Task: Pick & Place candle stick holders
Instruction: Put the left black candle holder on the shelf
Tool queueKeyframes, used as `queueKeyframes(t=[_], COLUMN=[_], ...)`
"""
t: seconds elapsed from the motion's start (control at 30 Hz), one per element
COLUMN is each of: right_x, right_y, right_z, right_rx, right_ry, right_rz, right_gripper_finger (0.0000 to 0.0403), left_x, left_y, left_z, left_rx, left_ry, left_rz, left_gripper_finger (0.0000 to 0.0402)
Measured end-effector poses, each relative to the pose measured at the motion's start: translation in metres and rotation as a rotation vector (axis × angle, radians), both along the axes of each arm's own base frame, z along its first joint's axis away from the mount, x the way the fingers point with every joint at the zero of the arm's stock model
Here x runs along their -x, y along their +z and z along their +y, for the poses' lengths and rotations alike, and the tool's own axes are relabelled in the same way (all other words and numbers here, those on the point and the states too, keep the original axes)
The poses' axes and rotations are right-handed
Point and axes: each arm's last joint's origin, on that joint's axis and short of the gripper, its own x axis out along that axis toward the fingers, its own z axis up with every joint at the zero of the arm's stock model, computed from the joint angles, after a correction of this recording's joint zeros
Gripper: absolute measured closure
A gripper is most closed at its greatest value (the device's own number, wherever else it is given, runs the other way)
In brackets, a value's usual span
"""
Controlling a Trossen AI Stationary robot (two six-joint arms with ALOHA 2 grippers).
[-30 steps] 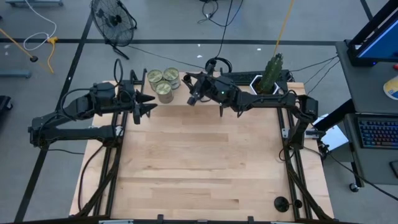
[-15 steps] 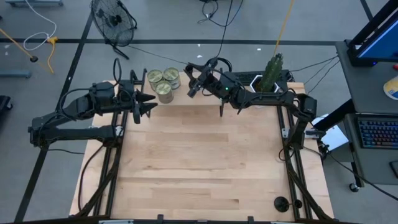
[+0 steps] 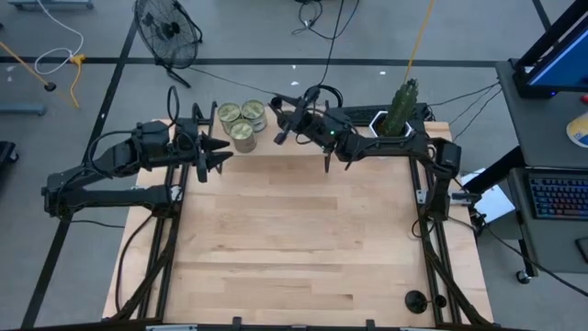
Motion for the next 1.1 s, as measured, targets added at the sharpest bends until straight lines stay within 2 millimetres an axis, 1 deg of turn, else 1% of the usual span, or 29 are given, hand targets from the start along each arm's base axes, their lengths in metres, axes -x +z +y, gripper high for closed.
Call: queueKeyframes(t=[0.07,0.2,0.37,0.57,0.77,0.87,1.1], right_x=[-0.001,-0.001,-0.004,-0.005,-0.006,-0.006,-0.004], right_y=[-0.004,-0.003,-0.009,-0.009,-0.005,-0.008,-0.009], right_z=[-0.001,0.0,0.003,0.006,0.013,0.011,0.005], right_rx=[-0.003,0.0,0.01,-0.009,-0.039,-0.075,-0.078], right_ry=[-0.002,0.0,0.001,0.01,-0.013,-0.036,-0.044], right_rz=[0.018,0.031,0.08,0.07,0.012,0.017,0.027], right_gripper_finger=[0.0268,0.0268,0.0268,0.0268,0.0268,0.0268,0.0268], left_x=[0.0,0.0,0.0,0.0,0.0,0.0,0.0], left_y=[0.0,0.0,0.0,0.0,0.0,0.0,0.001], left_z=[0.0,0.0,0.0,0.0,0.0,0.0,0.0], left_rx=[0.0,0.0,-0.004,-0.007,-0.008,-0.009,-0.02], left_ry=[0.0,0.0,0.0,-0.001,-0.001,-0.001,-0.003], left_rz=[0.0,0.0,0.001,0.002,0.002,0.001,-0.007], left_gripper_finger=[0.0197,0.0197,0.0197,0.0197,0.0197,0.0197,0.0197])
